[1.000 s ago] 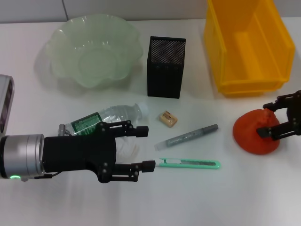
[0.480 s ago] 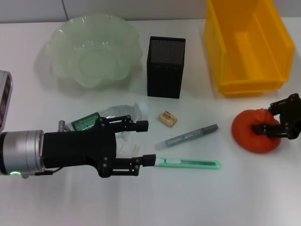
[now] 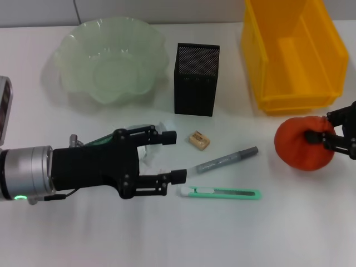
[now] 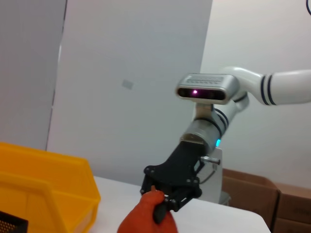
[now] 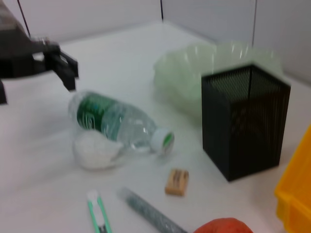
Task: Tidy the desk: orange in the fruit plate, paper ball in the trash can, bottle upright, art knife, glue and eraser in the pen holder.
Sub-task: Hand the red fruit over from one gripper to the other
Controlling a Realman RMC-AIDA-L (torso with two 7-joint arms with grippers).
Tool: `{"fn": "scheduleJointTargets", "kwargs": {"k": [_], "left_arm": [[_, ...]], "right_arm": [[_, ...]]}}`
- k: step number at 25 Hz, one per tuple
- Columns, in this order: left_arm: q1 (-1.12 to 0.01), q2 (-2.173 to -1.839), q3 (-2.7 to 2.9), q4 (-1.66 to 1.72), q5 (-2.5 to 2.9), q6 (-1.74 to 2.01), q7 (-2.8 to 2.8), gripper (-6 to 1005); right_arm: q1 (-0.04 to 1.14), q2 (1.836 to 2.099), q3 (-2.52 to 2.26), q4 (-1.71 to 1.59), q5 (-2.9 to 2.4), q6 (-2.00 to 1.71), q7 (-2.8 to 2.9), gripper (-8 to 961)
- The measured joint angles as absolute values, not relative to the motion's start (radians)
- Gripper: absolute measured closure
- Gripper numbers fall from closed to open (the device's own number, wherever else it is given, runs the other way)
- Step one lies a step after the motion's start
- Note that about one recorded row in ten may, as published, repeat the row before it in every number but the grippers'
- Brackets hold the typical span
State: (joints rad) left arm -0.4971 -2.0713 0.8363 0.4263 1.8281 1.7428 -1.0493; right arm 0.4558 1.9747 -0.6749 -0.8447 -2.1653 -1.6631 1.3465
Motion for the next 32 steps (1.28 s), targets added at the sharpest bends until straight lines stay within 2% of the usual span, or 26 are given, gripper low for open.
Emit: {"fn": "scheduleJointTargets", "kwargs": {"k": [4, 8, 11, 17, 18, 20, 21, 24, 32], "left_arm": [[-0.504, -2.072, 0.837, 0.395, 1.786, 1.739, -1.046, 218], [-0.513, -2.073, 0.837, 0.353, 1.729, 1.710, -1.016, 218], [-0.514, -2.074, 0.838, 0.337, 1.687, 1.684, -1.000, 218], [-0.527, -2.077, 0.844, 0.328, 1.656, 1.630, -0.999, 218], [-0.528, -2.077, 0.844, 0.326, 1.655, 1.627, -0.999, 218], [-0.534, -2.077, 0.845, 0.323, 1.655, 1.616, -0.999, 218], [-0.535, -2.077, 0.845, 0.322, 1.655, 1.609, -0.999, 218], [-0.537, -2.077, 0.845, 0.316, 1.655, 1.598, -0.998, 219], [-0.540, -2.078, 0.842, 0.301, 1.655, 1.576, -0.996, 219]], "right_arm": [[0.404, 1.984, -0.668, -0.825, -2.042, -1.678, 1.261, 740], [0.361, 2.009, -0.666, -0.748, -1.874, -1.699, 1.114, 778], [0.363, 2.011, -0.666, -0.693, -1.828, -1.714, 1.056, 831], [0.422, 2.031, -0.646, -0.517, -1.781, -1.716, 0.919, 870], [0.439, 2.044, -0.636, -0.487, -1.778, -1.713, 0.893, 874], [0.449, 2.053, -0.632, -0.475, -1.778, -1.710, 0.881, 881], [0.467, 2.070, -0.629, -0.452, -1.778, -1.697, 0.854, 885], [0.486, 2.078, -0.628, -0.411, -1.777, -1.685, 0.817, 895], [0.564, 2.080, -0.637, -0.290, -1.775, -1.627, 0.753, 915]]}}
